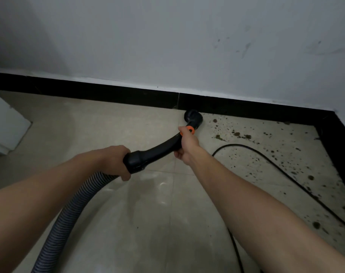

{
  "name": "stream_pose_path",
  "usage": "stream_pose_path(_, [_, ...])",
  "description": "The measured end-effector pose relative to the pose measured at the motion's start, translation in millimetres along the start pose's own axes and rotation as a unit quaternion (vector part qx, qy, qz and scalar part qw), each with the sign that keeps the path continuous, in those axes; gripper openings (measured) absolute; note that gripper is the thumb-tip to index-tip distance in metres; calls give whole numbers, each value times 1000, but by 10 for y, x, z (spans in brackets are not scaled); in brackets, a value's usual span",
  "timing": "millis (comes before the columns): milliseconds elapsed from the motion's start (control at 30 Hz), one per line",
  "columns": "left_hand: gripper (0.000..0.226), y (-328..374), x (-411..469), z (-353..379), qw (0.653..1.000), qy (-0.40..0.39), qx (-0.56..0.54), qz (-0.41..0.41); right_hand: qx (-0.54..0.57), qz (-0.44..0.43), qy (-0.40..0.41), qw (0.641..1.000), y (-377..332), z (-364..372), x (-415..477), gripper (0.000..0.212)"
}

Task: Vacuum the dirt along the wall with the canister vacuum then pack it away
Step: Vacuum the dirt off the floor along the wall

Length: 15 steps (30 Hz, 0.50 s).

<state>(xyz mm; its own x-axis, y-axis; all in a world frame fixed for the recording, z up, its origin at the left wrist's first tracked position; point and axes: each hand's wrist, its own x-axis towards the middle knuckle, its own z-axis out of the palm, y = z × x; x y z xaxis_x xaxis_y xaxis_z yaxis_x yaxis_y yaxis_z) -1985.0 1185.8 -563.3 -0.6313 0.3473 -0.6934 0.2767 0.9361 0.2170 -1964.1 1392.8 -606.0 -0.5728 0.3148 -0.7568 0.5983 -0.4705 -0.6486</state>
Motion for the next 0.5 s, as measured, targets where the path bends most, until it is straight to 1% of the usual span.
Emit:
stream_pose_path(133, [41,39,8,-65,999,11,-34,-9,-36,-13,0,999,-173,103,66,30])
stream_pose_path(333, [34,-209,-94,3,997,-20,-62,-37,-99,-3,-43,994,-98,380,33,34])
stream_pose_path(433, [33,-335,-143,12,997,-20,-59,-47,-100,4,-55,993,-55,504,-11,34])
stream_pose_path(500, [36,-363,-166,-7,998,-23,-40,-48,-79,15,-48,996,16,481,-22,35])
